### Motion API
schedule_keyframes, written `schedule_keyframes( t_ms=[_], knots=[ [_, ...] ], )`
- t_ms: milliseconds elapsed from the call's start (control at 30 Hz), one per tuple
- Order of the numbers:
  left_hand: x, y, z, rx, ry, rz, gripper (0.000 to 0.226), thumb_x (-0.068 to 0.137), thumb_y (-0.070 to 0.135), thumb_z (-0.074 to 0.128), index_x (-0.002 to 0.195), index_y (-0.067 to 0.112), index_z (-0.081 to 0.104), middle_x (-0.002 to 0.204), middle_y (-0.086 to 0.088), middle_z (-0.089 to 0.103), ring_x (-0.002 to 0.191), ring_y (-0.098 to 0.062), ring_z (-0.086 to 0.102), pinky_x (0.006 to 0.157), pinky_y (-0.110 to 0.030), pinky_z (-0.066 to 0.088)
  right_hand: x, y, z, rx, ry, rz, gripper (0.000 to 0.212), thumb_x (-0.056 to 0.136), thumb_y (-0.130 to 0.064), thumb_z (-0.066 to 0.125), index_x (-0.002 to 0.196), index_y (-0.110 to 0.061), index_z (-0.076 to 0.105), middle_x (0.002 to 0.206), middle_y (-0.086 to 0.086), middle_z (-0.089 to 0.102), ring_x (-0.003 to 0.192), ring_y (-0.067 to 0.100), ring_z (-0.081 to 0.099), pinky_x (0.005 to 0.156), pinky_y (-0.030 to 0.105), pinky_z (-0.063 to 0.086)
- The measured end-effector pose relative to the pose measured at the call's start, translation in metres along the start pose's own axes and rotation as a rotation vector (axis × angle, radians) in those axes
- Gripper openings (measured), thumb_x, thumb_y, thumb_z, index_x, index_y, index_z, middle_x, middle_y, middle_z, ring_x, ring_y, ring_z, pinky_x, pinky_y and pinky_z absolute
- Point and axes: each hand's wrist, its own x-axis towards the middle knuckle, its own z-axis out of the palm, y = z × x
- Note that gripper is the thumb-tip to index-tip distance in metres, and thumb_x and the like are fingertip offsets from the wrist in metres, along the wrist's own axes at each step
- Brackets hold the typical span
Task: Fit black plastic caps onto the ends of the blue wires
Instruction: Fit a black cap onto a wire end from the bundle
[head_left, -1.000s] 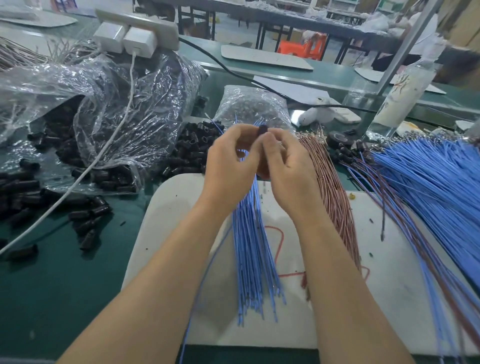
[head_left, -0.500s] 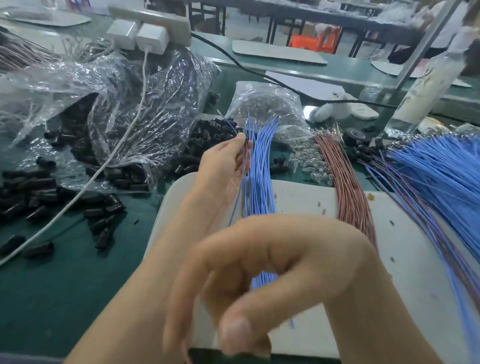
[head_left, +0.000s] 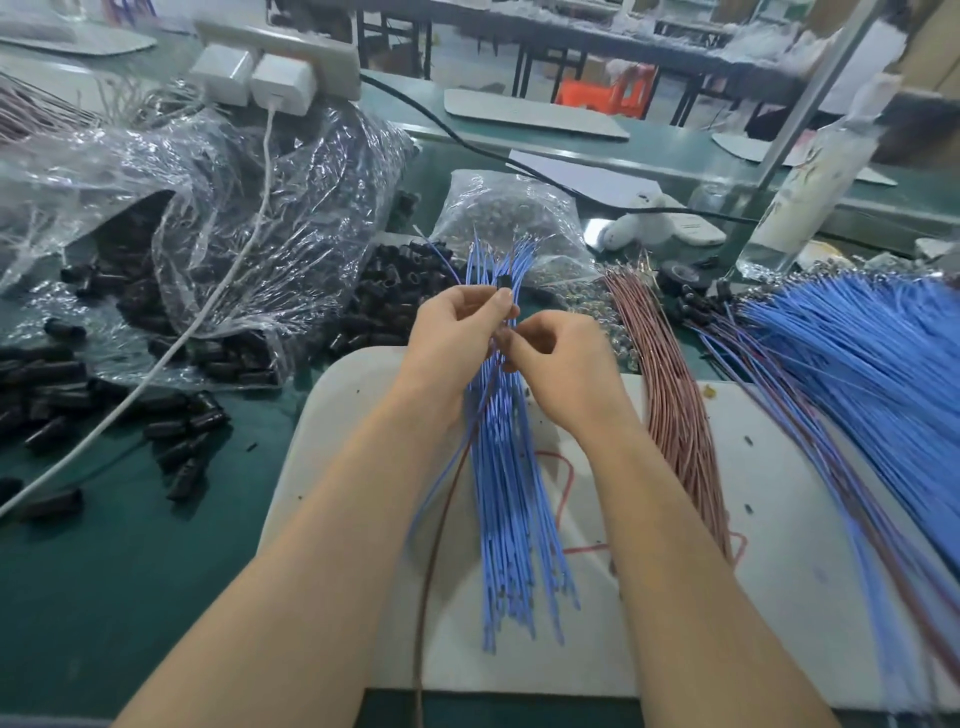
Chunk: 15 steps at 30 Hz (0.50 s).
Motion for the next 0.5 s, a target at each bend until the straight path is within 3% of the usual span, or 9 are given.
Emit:
schedule_keyframes(
  t_ms=[100, 233, 333, 500],
  knots=[
    [-0.001, 0.001, 0.000, -0.034, 0.014, 0.013, 0.010, 0.092, 0.014, 0.060, 0.082, 0.017, 0.061, 0.077, 0.002, 0.065, 0.062, -0.004, 0.058, 0.051, -0.016, 0.046, 0.002, 0.003, 0.000, -0.032, -0.021, -0.028, 0.027, 0.096, -0.015, 0.053, 0.102, 0.008, 0.065, 0.085, 0.008, 0.053, 0.080, 0.017, 0.046, 0.053, 0.008, 0.030],
    [0.002, 0.002, -0.002, -0.050, 0.057, 0.013, 0.007, 0.092, 0.014, 0.060, 0.085, 0.017, 0.060, 0.079, 0.002, 0.066, 0.072, -0.007, 0.058, 0.070, -0.024, 0.048, 0.004, 0.004, 0.004, -0.050, -0.087, -0.028, 0.027, 0.095, -0.016, 0.054, 0.099, 0.008, 0.066, 0.082, 0.008, 0.053, 0.078, 0.018, 0.047, 0.053, 0.010, 0.030],
    [0.003, 0.002, -0.001, -0.057, 0.072, 0.020, 0.007, 0.092, 0.014, 0.060, 0.086, 0.016, 0.061, 0.077, 0.003, 0.066, 0.071, -0.007, 0.058, 0.076, -0.029, 0.049, 0.005, 0.005, 0.007, -0.092, -0.112, -0.034, 0.026, 0.095, -0.015, 0.053, 0.095, 0.006, 0.067, 0.080, 0.007, 0.054, 0.076, 0.017, 0.048, 0.053, 0.011, 0.031],
    [0.003, 0.001, -0.002, -0.081, 0.077, 0.014, 0.003, 0.092, 0.013, 0.060, 0.089, 0.014, 0.062, 0.080, 0.002, 0.066, 0.071, -0.005, 0.057, 0.068, -0.020, 0.045, 0.007, 0.008, 0.010, -0.049, -0.121, -0.041, 0.025, 0.092, -0.013, 0.056, 0.088, 0.010, 0.066, 0.075, 0.015, 0.054, 0.072, 0.021, 0.048, 0.054, 0.018, 0.034]
  ],
)
